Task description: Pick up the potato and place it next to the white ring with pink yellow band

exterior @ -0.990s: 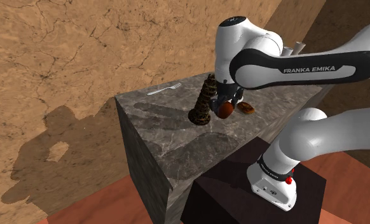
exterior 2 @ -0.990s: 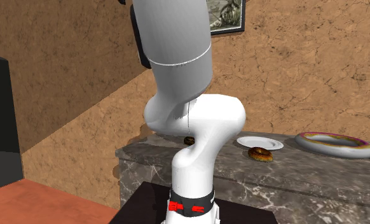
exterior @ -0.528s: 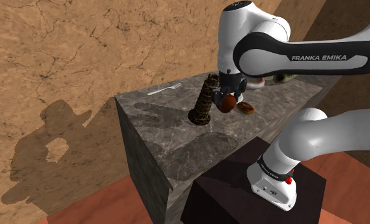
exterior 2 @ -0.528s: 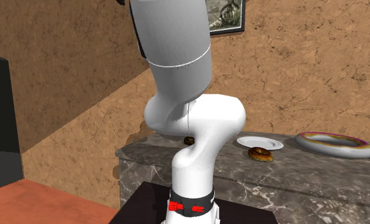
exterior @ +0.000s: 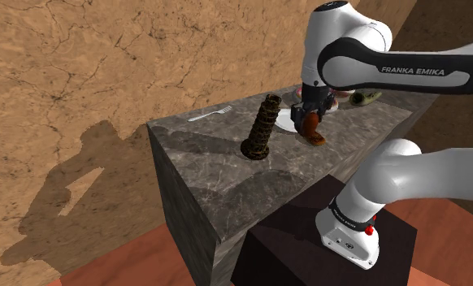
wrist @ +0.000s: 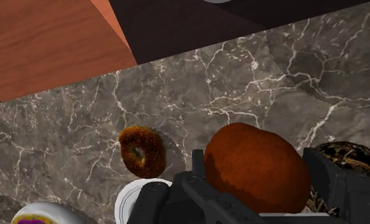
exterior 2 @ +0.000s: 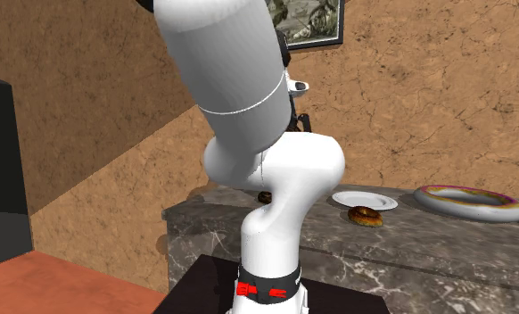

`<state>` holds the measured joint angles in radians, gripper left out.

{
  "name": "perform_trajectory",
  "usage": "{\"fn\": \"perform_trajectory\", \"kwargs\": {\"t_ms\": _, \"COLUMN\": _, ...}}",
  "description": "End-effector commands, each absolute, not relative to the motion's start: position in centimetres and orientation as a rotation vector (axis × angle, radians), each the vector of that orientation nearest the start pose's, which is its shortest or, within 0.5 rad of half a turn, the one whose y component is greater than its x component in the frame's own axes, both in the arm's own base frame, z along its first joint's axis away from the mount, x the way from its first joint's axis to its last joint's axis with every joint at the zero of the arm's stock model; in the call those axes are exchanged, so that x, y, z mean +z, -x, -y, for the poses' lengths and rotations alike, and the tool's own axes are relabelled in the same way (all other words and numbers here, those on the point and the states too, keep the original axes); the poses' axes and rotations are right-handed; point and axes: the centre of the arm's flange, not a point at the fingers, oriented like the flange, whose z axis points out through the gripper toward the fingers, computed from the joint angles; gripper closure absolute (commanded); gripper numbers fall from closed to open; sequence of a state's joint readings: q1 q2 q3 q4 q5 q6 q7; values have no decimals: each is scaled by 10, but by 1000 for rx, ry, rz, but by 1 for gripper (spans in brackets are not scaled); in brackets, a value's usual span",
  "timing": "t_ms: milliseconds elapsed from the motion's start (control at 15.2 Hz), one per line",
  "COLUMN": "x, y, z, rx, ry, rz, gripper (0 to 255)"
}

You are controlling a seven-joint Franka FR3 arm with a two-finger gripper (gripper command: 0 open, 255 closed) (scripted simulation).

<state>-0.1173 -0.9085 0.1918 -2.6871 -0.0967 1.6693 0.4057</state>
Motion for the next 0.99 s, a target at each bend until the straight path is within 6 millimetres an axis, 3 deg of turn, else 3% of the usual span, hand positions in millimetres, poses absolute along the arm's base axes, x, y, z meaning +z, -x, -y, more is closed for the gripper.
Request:
{"fn": "perform_trajectory", "kwargs": {"t_ms": 0, "x": 475, "y": -266, "z": 13, "rx": 115, "ry": 3339, "rz": -671, "gripper": 255}}
{"fn": "perform_trajectory", "kwargs": {"t_ms": 924, "x": 476, "y": -231, "z": 194, "rx": 115, "ry": 3339, "rz": -671, "gripper": 255}}
